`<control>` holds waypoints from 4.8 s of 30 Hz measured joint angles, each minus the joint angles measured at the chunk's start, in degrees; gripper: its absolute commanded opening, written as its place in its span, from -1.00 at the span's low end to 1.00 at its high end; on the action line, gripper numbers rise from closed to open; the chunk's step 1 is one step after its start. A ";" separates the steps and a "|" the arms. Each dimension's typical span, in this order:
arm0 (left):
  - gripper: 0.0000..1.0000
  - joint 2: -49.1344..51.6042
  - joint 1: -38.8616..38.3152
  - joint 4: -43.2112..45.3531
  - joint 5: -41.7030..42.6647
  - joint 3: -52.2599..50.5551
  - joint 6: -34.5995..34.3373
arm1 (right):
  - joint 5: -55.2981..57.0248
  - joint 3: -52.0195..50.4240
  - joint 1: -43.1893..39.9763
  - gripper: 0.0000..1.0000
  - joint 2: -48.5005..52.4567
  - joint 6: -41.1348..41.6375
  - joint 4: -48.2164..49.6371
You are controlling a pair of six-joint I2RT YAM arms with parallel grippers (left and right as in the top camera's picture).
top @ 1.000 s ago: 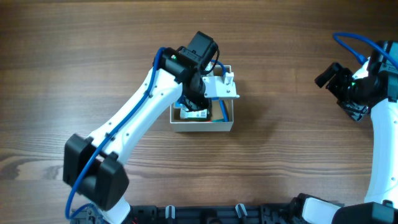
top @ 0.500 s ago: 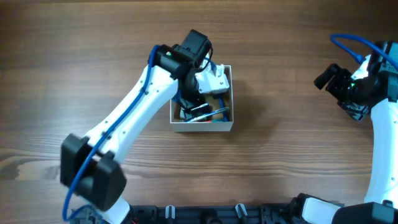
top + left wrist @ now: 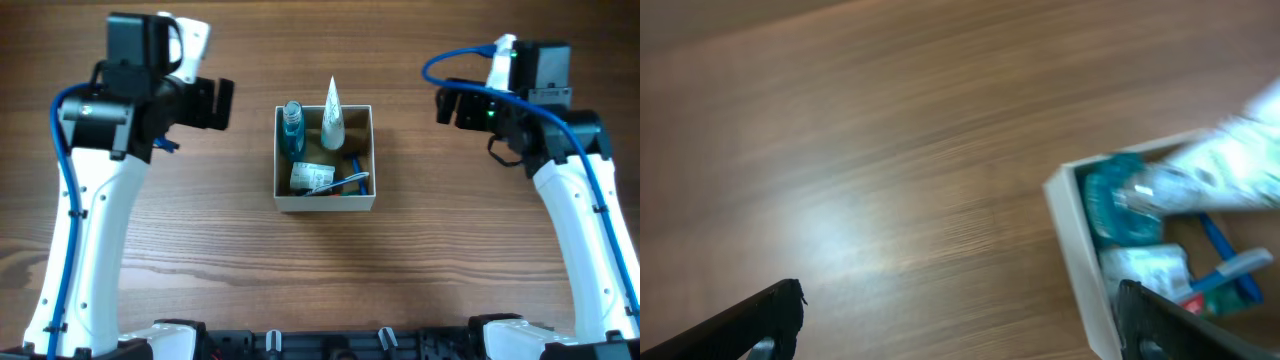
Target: Pack container
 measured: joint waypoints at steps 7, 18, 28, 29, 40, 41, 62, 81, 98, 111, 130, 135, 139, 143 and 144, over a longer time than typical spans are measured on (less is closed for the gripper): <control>0.99 0.35 3.13 1.73 0.02 -0.02 -3.10 | 0.55 -0.02 0.96 0.99 0.00 -5.31 5.66; 0.99 -16.63 3.13 -2.36 0.52 -6.34 -4.74 | 1.36 -0.68 0.96 1.00 -15.76 -3.52 -4.66; 1.00 -57.94 3.32 5.09 0.72 -37.73 -8.41 | 2.58 -24.55 0.96 0.99 -46.16 -3.52 -2.16; 0.99 -59.67 3.37 6.36 0.72 -39.50 -8.87 | 2.60 -28.59 0.96 0.99 -48.81 -3.52 -1.53; 1.00 -63.43 3.39 3.61 0.72 -44.50 -10.93 | 2.78 -34.03 0.96 1.00 -49.48 -3.50 -1.57; 0.99 -63.43 3.39 2.69 0.72 -44.50 -10.95 | 2.80 -34.03 0.96 0.99 -49.20 -3.50 -1.57; 1.00 -63.45 3.39 -3.30 0.72 -44.50 -11.13 | 3.21 -38.49 0.96 0.99 -70.58 -3.50 -1.75; 0.99 -63.43 3.39 -3.30 0.72 -44.50 -11.13 | 2.05 -73.57 0.96 0.99 -79.95 -2.86 49.11; 0.99 -63.43 3.39 -3.28 0.72 -44.50 -11.15 | 1.40 -75.76 0.96 0.99 -79.97 -2.86 44.92; 1.00 -63.43 3.39 -3.28 0.72 -44.50 -11.13 | 1.40 -75.76 0.96 0.99 -79.97 -2.86 44.92; 1.00 -82.07 3.39 36.61 4.83 -79.78 -11.15 | 1.20 -75.76 0.96 1.00 -79.95 -2.86 44.92; 0.99 -83.27 3.43 61.00 5.25 -88.19 -10.86 | 1.18 -75.76 0.96 1.00 -80.02 -2.86 44.92; 1.00 -83.32 3.45 61.94 5.18 -91.67 -9.99 | 1.18 -75.76 0.96 0.99 -80.02 -2.86 44.92; 1.00 -83.27 4.28 56.87 4.66 -92.45 -10.54 | 1.18 -75.76 0.96 0.99 -80.02 -2.86 44.92; 0.99 -83.30 4.31 56.85 4.52 -92.45 -10.71 | 1.18 -75.76 0.96 0.99 -80.02 -2.86 44.92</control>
